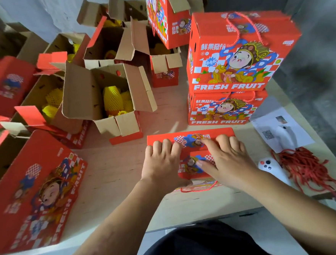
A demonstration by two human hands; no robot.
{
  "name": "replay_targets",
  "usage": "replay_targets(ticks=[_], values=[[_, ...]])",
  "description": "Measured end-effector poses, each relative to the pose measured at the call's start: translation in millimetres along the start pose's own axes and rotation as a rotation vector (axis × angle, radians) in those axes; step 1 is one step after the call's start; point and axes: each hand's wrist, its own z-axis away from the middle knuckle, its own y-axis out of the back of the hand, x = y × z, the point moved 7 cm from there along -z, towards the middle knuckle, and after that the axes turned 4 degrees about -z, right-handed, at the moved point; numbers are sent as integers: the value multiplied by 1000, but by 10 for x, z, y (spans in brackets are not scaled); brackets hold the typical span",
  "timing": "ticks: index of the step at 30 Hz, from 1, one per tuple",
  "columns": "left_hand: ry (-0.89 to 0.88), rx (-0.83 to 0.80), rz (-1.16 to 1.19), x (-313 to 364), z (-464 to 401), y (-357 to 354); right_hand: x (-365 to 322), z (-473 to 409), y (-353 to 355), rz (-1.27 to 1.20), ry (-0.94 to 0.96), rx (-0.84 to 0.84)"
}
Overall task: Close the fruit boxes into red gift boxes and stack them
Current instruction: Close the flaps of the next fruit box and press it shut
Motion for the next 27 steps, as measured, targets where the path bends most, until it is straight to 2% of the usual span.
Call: replay_targets(ticks=[4, 8, 12, 14, 17, 20, 22, 23, 25, 26, 27], values=[[-21, -123, 0, 18, -62, -61, -45, -35, 30, 44, 46, 98], [26, -107, 28, -30, -130, -53, -30, -182, -24, 48, -15, -41], [31, 62, 36, -13, -38, -20, 122, -399, -99, -126, 61, -317], [23, 210, 116, -18, 120, -26, 352, -630, 68, -242, 111, -336], [26, 398, 215, 0, 388, -112, 614, -759, 148, -153, 140, -391], [69, 424, 326, 30, 503, -136, 575, -729, 142, -291, 165, -413], [239, 404, 523, -70, 564, -150, 578, -663, 252, -378, 131, -288], [372, 398, 695, -166, 593, -169, 620, -593, 330, -407, 68, -159], [650, 369, 1184, -342, 638, -268, 747, -303, 377, -545, -156, 131], [770, 370, 1430, -419, 636, -350, 797, -116, 291, -685, -298, 189], [863, 339, 1651, -484, 595, -451, 807, 55, 144, -853, -434, 152]])
